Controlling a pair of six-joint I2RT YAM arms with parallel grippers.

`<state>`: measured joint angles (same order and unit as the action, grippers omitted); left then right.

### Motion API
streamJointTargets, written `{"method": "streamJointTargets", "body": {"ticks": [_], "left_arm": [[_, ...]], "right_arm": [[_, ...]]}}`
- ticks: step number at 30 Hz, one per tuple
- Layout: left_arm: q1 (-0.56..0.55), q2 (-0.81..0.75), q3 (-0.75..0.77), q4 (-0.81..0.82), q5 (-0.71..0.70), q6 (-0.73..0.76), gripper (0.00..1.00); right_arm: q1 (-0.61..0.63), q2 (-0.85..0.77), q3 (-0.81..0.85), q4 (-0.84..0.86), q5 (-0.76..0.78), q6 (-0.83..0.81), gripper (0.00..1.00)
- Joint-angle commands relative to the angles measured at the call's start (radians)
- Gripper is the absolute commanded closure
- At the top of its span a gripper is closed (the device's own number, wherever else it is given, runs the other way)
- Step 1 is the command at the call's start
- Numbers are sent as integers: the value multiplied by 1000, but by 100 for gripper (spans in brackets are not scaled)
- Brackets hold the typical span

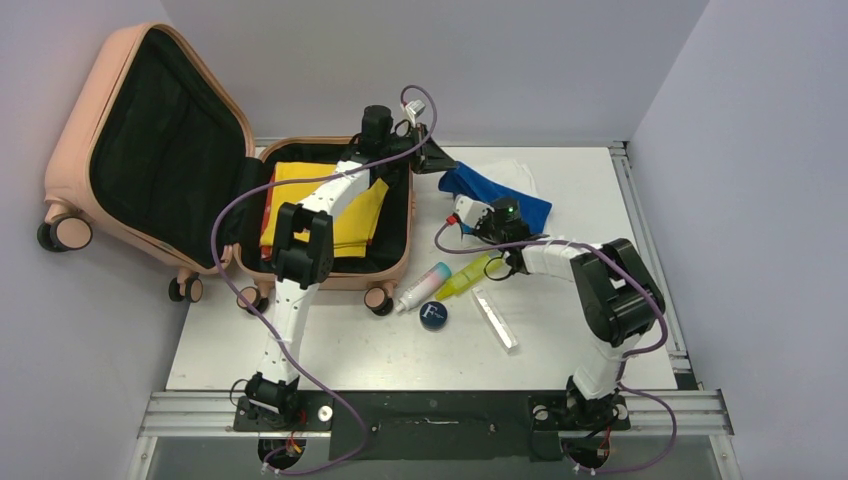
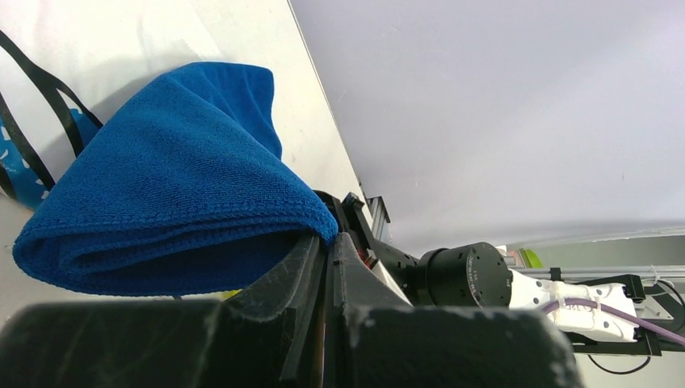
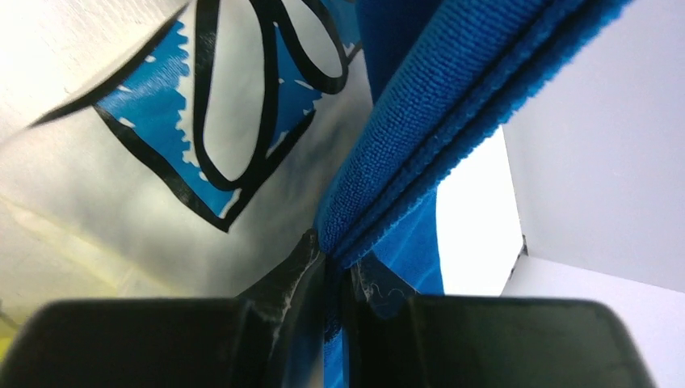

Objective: Pack the luggage
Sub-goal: Move the clothes to the center of the board.

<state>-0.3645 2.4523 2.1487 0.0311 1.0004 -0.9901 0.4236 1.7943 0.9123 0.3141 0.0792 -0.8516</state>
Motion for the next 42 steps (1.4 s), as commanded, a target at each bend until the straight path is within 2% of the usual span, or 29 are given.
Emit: {"method": "streamJointTargets", "body": {"ticks": [1,5,9,17,23,29,32,36,42], "left_arm": [[10,-22,21,109,30,-34,100],[-2,-27,-13,271,62,-153,100],[-48,-42,-67,393,92,-242,100],[-206,-70,-163,591,124,-387,100],[-276,-62,-142,601,114,-404,100],[-345,-62,-201,607,113,-387,100],[-374,-47,-212,591,104,-360,100],[-413,-28,-257,539,99,-281,100],[-469,-37,-398,410,116,-126,100]], "right_arm": [[-43,-103,35,-72,-14,-21,95],[-142,-174,114,-218,-168,-29,95],[-217,-235,178,-378,-264,-127,95],[-275,-347,183,-543,-270,-238,95],[-409,-426,173,-671,-321,-335,95],[-541,-493,174,-828,-392,-478,95],[-574,-518,155,-895,-391,-555,95],[-594,-544,108,-1062,-417,-668,95],[-582,-662,-92,-1300,-422,-775,95]]}}
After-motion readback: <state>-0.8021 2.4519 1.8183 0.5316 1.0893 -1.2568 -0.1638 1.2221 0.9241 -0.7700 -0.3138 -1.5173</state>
